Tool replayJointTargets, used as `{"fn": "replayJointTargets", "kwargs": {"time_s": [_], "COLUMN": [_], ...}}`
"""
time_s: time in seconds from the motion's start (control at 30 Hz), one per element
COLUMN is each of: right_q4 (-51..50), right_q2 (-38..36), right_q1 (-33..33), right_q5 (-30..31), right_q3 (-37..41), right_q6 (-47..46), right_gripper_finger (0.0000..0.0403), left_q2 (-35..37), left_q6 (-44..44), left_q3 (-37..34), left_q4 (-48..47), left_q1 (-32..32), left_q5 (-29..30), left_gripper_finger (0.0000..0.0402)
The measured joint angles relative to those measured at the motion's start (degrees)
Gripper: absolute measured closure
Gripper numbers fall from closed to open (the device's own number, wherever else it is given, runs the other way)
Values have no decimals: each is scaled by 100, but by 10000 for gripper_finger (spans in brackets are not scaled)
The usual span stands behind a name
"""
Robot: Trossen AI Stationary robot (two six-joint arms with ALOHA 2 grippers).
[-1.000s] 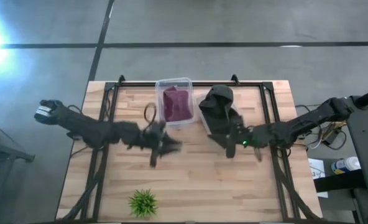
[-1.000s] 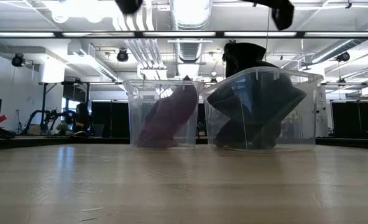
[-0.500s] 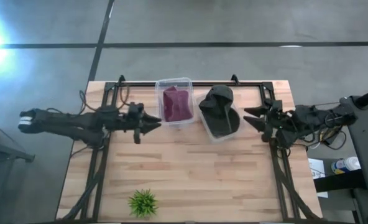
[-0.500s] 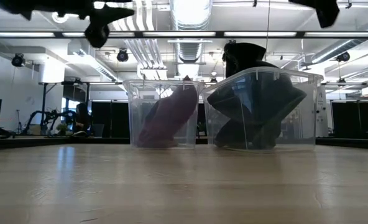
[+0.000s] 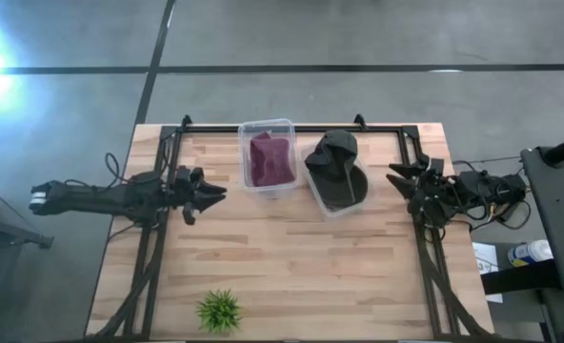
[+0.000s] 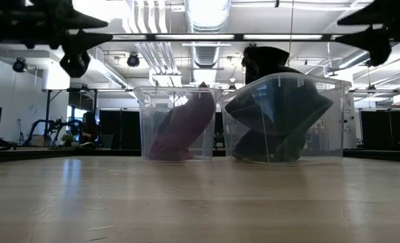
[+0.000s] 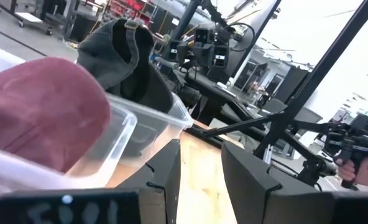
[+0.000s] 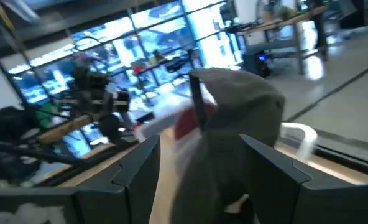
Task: Pick and place caps into container
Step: Return to Home Position
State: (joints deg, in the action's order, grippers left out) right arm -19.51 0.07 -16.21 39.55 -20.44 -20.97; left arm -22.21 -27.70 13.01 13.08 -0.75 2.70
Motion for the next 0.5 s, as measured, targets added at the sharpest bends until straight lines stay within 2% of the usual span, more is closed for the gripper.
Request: {"fn": "replayJointTargets", "kwargs": {"time_s": [0.17,0.33,0.5], "right_q4": [-273,-424,-433], "right_q2": [150,235,263], "right_q1": [9,15,13], "right_q5": [207,1078,1138], "right_q3": [23,123,205], "right_q6": [-175,-155,-151], "right_gripper_finger": [197,197,197], "left_q2": [342,561,647], "left_q6": [-67,-43,-160], "left_q3": [-528,-976,-1178], "left_q4": [41,279,595], "left_q1": [5,0,2], "left_q5": [87,263,278], "left_gripper_finger": [291,291,291]}}
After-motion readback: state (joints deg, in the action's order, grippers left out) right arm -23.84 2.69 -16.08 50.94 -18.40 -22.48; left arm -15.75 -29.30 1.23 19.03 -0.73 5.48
